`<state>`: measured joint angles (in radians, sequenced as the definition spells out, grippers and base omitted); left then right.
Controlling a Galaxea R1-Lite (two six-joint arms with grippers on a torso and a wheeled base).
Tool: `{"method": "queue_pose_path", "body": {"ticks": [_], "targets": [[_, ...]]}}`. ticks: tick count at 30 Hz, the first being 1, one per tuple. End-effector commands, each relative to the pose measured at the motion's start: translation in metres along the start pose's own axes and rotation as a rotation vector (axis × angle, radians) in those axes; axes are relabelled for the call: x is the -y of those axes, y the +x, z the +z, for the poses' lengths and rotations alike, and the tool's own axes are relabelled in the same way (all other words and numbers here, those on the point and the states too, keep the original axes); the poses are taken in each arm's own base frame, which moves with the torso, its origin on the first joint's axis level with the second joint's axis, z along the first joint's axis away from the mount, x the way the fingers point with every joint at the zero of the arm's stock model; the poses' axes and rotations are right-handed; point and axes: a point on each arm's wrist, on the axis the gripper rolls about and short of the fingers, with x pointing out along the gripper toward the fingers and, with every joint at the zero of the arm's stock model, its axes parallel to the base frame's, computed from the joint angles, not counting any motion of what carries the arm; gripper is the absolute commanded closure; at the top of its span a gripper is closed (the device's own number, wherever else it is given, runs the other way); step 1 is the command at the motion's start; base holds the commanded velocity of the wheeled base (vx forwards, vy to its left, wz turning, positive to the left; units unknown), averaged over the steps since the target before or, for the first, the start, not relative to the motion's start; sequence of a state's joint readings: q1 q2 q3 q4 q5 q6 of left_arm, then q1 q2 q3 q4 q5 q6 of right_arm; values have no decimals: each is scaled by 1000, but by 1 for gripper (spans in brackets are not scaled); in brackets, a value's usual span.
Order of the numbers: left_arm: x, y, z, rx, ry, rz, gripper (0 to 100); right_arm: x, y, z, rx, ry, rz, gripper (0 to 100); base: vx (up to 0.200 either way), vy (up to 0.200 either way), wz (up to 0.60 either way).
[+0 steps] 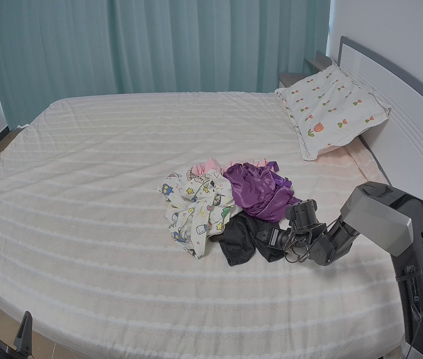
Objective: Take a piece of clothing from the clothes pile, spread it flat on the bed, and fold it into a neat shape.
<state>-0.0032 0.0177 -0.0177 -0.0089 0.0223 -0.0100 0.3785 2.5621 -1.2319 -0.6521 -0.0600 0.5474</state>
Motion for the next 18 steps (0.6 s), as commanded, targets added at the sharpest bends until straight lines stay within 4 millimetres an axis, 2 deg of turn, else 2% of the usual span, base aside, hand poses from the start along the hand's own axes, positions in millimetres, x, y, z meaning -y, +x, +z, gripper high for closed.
{"method": "queue_pose_path", "body": {"ticks": [1, 3, 4, 11, 17, 18], "targets": [[0, 0, -5, 0, 1, 1, 0, -1, 5, -4, -7, -3, 0, 0, 0, 0, 0], [0, 0, -5, 0, 2, 1, 0, -1, 5, -3, -5, -3, 2, 0, 0, 0, 0], [0, 0, -5, 0, 4, 1, 0, -1, 5, -3, -6, -3, 1, 100, 0, 0, 0], [0, 0, -5, 0, -2, -16, 0, 4, -2, -2, -9, 25, -7, 100, 0, 0, 0], [0, 0, -5, 0, -1, -19, 0, 3, -22, 1, -34, 96, 22, 100, 0, 0, 0], [1, 0, -5, 0, -4, -27, 0, 0, -37, 6, -50, 127, 58, 100, 0, 0, 0]]}}
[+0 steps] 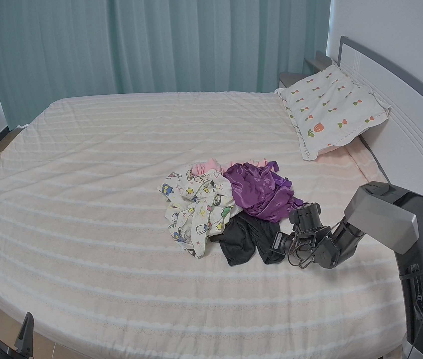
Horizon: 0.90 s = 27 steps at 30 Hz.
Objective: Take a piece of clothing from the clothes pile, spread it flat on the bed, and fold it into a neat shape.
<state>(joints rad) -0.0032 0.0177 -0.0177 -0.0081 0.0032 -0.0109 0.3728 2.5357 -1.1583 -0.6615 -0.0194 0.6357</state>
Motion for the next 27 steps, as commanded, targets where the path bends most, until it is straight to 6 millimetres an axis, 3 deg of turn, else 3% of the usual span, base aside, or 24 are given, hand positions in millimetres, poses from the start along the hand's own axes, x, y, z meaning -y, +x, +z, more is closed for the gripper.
{"method": "queue_pose_path", "body": {"ticks": [1, 6, 11, 12, 13, 14, 15, 22, 23, 27], "targets": [[0, 0, -5, 1, -3, -12, 0, -9, -32, 12, -6, 46, 57, 100, 0, 0, 0], [1, 0, -5, -1, -1, -51, 0, -15, -64, 11, -73, 111, 139, 100, 0, 0, 0], [1, -1, 0, 26, -29, -41, 0, -14, -70, 8, -52, 142, 164, 100, 0, 0, 0], [1, -4, 15, 76, -62, -37, 0, -14, -70, 8, -42, 142, 172, 100, 0, 0, 0], [1, -10, 42, 143, -113, -39, 0, -14, -70, 8, -32, 140, 181, 100, 0, 0, 0], [1, -10, 45, 146, -119, -40, 0, -14, -70, 7, -32, 140, 181, 100, 0, 0, 0], [2, 1, 58, 46, -163, -60, 0, -13, -69, 7, -20, 139, 189, 100, 0, 0, 0], [7, 49, 48, -344, -132, -275, 0, -13, -71, 4, -24, 138, 191, 100, 0, 0, 0], [10, 62, 46, -432, -137, -336, 0, -13, -72, 4, -24, 138, 188, 100, 0, 0, 0], [24, 94, 46, -557, -166, -497, 0, -14, -73, 4, -15, 137, 182, 100, 0, 0, 0]]}}
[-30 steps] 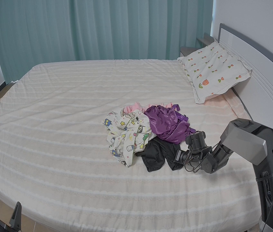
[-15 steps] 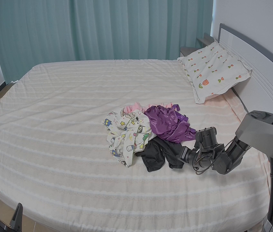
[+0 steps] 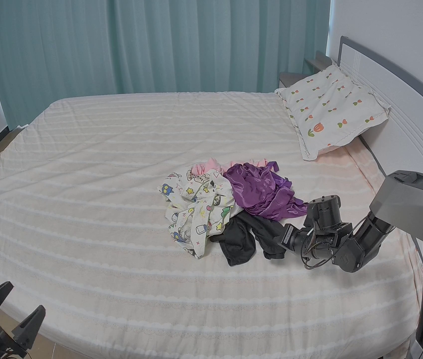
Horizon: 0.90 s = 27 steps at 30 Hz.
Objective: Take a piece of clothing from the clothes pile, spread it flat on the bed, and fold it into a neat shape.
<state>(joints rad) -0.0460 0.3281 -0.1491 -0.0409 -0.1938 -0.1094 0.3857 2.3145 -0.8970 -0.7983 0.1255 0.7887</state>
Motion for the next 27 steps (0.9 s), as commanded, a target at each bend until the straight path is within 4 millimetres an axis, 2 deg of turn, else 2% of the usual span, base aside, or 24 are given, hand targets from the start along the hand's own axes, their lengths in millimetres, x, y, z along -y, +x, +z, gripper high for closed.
{"method": "queue_pose_path", "body": {"ticks": [1, 2, 4, 5, 6, 9, 11, 12, 13, 14, 15, 16, 20, 25, 27], "targets": [[5, 78, 12, -425, -100, -264, 0, -2, -4, -2, 14, -2, 2, 100, 0, 0, 0], [7, 94, 12, -473, -132, -277, 0, -2, -4, -2, 13, -2, 0, 100, 0, 0, 0], [8, 96, 12, -476, -136, -279, 0, -2, -3, -2, 15, -3, 1, 100, 0, 0, 0], [15, 130, 6, -564, -183, -294, 0, -3, -5, -2, 18, -4, 2, 100, 0, 0, 0], [18, 147, 3, -590, -208, -297, 0, -5, -7, -2, 20, -6, 4, 100, 0, 0, 0], [27, 182, -5, -625, -292, -286, 0, -7, -12, -4, 20, -6, 4, 100, 0, 0, 0], [36, 204, -17, -674, -323, -274, 0, -7, -12, -4, 19, -6, 1, 100, 0, 0, 0], [36, 204, -17, -674, -323, -274, 0, -7, -12, -4, 19, -6, 1, 100, 0, 0, 0], [45, 224, -29, -703, -335, -242, 0, -6, -12, -4, 25, -6, 5, 100, 0, 0, 0], [51, 235, -35, -714, -343, -218, 0, -7, -12, -4, 28, -7, 10, 100, 0, 0, 0], [51, 235, -35, -714, -343, -218, 0, -6, -13, -4, 29, -6, 10, 100, 0, 0, 0], [62, 251, -44, -726, -357, -196, 0, -6, -14, -5, 38, -9, 20, 100, 0, 0, 0], [84, 281, -58, -726, -394, -188, 0, -5, -15, -6, 58, -13, 39, 100, 0, 0, 0], [97, 309, -70, -713, -391, -190, 0, -5, -16, -7, 66, -14, 40, 100, 0, 0, 0], [103, 329, -86, -729, -393, -179, 0, -4, -16, -7, 64, -13, 38, 100, 0, 0, 0]]}}
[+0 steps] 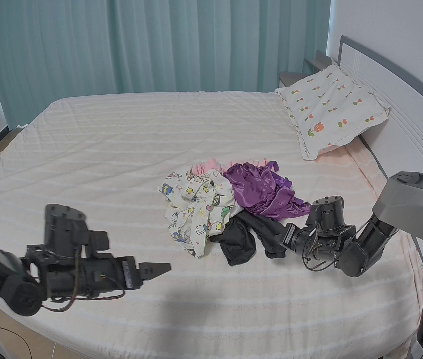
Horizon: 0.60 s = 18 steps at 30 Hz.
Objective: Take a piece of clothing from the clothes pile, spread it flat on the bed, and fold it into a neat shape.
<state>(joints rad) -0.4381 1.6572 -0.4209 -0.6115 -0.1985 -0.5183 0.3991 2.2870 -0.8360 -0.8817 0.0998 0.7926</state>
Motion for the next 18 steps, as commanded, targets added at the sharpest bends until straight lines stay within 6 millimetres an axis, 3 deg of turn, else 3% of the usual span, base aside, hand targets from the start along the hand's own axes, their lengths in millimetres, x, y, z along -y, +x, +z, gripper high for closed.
{"method": "queue_pose_path", "body": {"ticks": [1, 9, 12, 15, 18], "targets": [[11, 147, -25, -129, -67, 29, 0, 0, -6, -3, 19, -4, 13, 100, 0, 0, 0], [15, 205, -34, -95, -51, 64, 0, -2, -5, -4, 40, -10, 11, 100, 0, 0, 0], [21, 212, -29, -66, -42, 51, 0, -2, -4, -4, 48, -11, 10, 100, 0, 0, 0], [26, 238, -19, -5, -35, 35, 0, -5, -5, -4, 50, -14, 16, 100, 0, 0, 0], [26, 249, -17, 28, -33, 54, 0, -4, -6, -4, 52, -12, 16, 100, 0, 0, 0]]}}
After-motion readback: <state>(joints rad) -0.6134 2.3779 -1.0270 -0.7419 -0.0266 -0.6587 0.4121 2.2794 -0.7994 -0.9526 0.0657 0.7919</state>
